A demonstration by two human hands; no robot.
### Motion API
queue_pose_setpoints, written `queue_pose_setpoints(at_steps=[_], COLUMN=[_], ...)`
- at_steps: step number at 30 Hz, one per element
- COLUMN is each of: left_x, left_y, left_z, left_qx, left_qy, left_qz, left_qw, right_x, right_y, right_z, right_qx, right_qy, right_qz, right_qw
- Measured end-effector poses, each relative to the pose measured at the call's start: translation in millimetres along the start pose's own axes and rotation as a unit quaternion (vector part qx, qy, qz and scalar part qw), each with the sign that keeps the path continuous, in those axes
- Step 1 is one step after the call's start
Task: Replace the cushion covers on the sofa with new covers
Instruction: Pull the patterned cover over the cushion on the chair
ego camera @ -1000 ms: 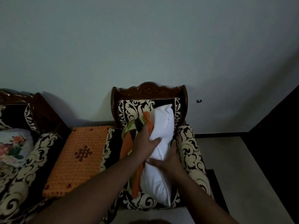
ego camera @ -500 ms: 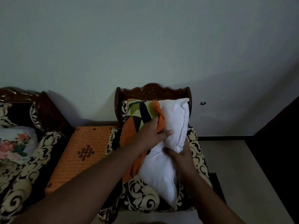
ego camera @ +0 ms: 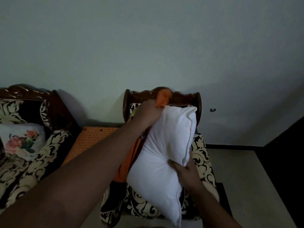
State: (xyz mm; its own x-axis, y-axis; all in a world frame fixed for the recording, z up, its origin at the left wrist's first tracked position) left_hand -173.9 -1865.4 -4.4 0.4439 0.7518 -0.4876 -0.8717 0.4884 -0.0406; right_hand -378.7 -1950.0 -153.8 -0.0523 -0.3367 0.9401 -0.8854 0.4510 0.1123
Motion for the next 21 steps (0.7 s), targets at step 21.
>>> queue_pose_setpoints(at_steps=[21], left_x=[42], left_y=[103], left_z=[-42], left_qx=[-0.134], left_qy=[-0.139], left_qz=[-0.183], left_qw=[0.964], right_x=[47], right_y=[-31], right_z=[37], right_qx=[-0.231], right_qy=[-0.302], right_qz=[0.058], right_qw=[0.923])
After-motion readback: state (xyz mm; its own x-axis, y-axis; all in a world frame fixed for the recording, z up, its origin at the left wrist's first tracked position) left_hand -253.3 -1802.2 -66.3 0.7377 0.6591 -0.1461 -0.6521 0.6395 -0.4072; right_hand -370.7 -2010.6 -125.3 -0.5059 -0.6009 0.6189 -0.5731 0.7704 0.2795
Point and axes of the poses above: each hand's wrist, its own y-axis away from the middle knuckle, its own z-axis out of the back of the hand, x = y × z, the point moved 10 cm from there along -y, towards the middle knuckle, and after that the axes turned 10 degrees about -y, right-handed, at the moved point
